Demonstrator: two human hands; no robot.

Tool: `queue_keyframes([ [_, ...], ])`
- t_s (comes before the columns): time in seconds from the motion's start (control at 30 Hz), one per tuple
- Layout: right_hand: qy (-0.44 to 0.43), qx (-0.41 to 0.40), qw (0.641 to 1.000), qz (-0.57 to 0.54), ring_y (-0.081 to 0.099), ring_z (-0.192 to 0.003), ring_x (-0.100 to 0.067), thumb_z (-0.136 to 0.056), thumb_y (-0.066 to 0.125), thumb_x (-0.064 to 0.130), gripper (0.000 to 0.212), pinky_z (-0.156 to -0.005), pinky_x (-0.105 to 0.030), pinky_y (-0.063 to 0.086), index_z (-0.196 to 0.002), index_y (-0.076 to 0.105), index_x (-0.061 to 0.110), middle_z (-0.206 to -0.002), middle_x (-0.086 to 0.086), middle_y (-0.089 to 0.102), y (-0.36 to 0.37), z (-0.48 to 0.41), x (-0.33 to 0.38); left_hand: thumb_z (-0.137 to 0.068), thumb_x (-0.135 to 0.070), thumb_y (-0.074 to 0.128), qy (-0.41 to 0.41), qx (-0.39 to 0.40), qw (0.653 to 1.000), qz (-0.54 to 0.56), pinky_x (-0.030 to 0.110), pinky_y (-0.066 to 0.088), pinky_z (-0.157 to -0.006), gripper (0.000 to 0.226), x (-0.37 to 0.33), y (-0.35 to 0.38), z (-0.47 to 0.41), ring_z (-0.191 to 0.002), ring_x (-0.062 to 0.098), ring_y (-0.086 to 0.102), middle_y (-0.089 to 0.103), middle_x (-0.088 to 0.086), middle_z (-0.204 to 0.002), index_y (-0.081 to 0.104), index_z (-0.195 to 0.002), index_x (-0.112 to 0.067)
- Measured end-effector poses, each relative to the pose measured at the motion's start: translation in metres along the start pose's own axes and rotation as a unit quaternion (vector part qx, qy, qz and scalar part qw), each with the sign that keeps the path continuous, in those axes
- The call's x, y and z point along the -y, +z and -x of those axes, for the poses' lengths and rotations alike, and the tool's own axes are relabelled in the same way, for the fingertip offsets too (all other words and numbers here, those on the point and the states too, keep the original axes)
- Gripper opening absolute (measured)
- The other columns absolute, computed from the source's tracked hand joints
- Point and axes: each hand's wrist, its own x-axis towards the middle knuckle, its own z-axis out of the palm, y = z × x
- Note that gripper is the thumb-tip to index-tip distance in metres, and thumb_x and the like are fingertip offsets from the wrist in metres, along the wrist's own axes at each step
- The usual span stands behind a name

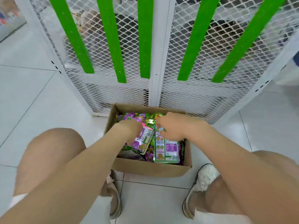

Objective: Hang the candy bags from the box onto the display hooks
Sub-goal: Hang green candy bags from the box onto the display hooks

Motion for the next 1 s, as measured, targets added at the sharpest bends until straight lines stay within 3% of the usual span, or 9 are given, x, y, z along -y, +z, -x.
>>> queue_keyframes([
  [0.1,0.003,0.049,0.998,-0.028,0.063,-0.119,-0.04,-0.104,0.051,0.026,0.037,-0.098,-0.053,0.054,-0.135,0.06,0.008,-0.128,-0.023,0.063,0.008,-0.01,-0.013,-0.088,-0.016,0.082,-0.001,0.066,0.997,-0.034,0.039,0.059,-0.09,0.043,-0.002,0.012,-0.015,-0.104,0.028,0.067,0.063,0.006,-0.122,0.066,-0.127,-0.007],
  [0.27,0.009,0.033,0.998,-0.047,0.062,-0.114,-0.03,-0.104,0.054,0.032,0.038,-0.096,-0.043,0.054,-0.139,0.059,0.019,-0.13,-0.008,0.062,0.003,-0.022,-0.047,-0.1,-0.016,0.065,-0.028,0.067,0.997,-0.007,0.038,0.049,-0.073,0.016,0.0,0.012,-0.021,-0.086,0.027,0.059,0.064,0.011,-0.113,0.051,-0.091,-0.012],
  [0.37,0.013,0.006,0.995,-0.096,0.063,-0.1,-0.022,-0.105,0.05,0.02,0.034,-0.083,-0.034,0.051,-0.137,0.062,0.017,-0.116,-0.003,0.064,0.004,-0.019,-0.065,-0.1,-0.011,0.053,-0.036,0.044,0.998,0.03,0.039,0.044,-0.067,0.021,-0.002,-0.002,-0.02,-0.076,0.025,0.052,0.059,0.008,-0.099,0.047,-0.081,-0.017],
  [0.47,0.005,-0.016,0.99,-0.139,0.059,-0.097,-0.015,-0.105,0.057,0.02,0.034,-0.072,-0.026,0.044,-0.138,0.06,0.016,-0.115,0.001,0.066,0.004,-0.008,-0.074,-0.101,-0.009,0.048,-0.032,-0.015,0.996,0.077,0.036,0.04,-0.059,0.011,-0.016,-0.039,0.001,-0.071,0.023,0.05,0.058,0.009,-0.098,0.052,-0.093,-0.014],
  [0.6,-0.016,-0.019,0.97,-0.242,0.062,-0.116,-0.018,-0.077,0.09,0.051,0.101,-0.101,-0.04,0.054,-0.153,0.029,0.025,-0.134,-0.001,0.06,0.007,0.014,-0.072,-0.097,-0.007,0.052,-0.062,-0.15,0.967,0.196,0.03,0.045,-0.046,0.018,-0.032,-0.081,0.037,-0.063,0.019,0.056,0.058,0.009,-0.084,0.05,-0.08,-0.011],
  [0.67,-0.033,-0.042,0.959,-0.278,0.055,-0.13,-0.017,-0.059,0.096,0.062,0.124,-0.109,-0.042,0.05,-0.153,0.017,0.039,-0.15,0.002,0.05,0.007,0.023,-0.063,-0.096,-0.004,0.056,-0.073,-0.198,0.908,0.361,0.035,0.061,-0.051,0.007,-0.042,-0.093,0.054,-0.062,0.026,0.067,0.063,0.014,-0.083,0.059,-0.089,-0.005],
  [0.83,-0.089,-0.039,0.937,-0.335,0.039,-0.149,-0.011,-0.058,0.098,0.06,0.135,-0.12,-0.038,0.039,-0.156,0.005,0.055,-0.167,0.011,0.031,-0.003,0.046,-0.058,-0.099,0.007,0.055,-0.033,-0.239,0.659,0.712,0.028,0.058,-0.045,0.006,-0.063,-0.116,0.075,-0.045,0.016,0.068,0.063,0.018,-0.069,0.059,-0.1,0.004],
  [0.93,-0.094,-0.134,0.904,-0.394,0.064,-0.123,-0.012,-0.08,0.089,0.039,0.084,-0.106,-0.049,0.053,-0.15,0.043,0.033,-0.138,0.003,0.064,-0.012,0.043,-0.07,-0.1,0.004,0.057,-0.037,-0.232,0.545,0.805,0.034,0.063,-0.054,0.017,-0.06,-0.127,0.073,-0.062,0.032,0.077,0.075,0.027,-0.079,0.06,-0.11,0.017],
  [1.0,-0.064,-0.205,0.89,-0.403,0.067,-0.092,-0.018,-0.099,0.068,0.019,0.03,-0.089,-0.056,0.056,-0.128,0.061,0.017,-0.11,-0.014,0.072,-0.022,0.04,-0.079,-0.105,-0.015,0.058,-0.053,-0.219,0.546,0.807,0.042,0.067,-0.062,0.031,-0.059,-0.134,0.072,-0.075,0.037,0.079,0.077,0.03,-0.094,0.055,-0.125,0.008],
])
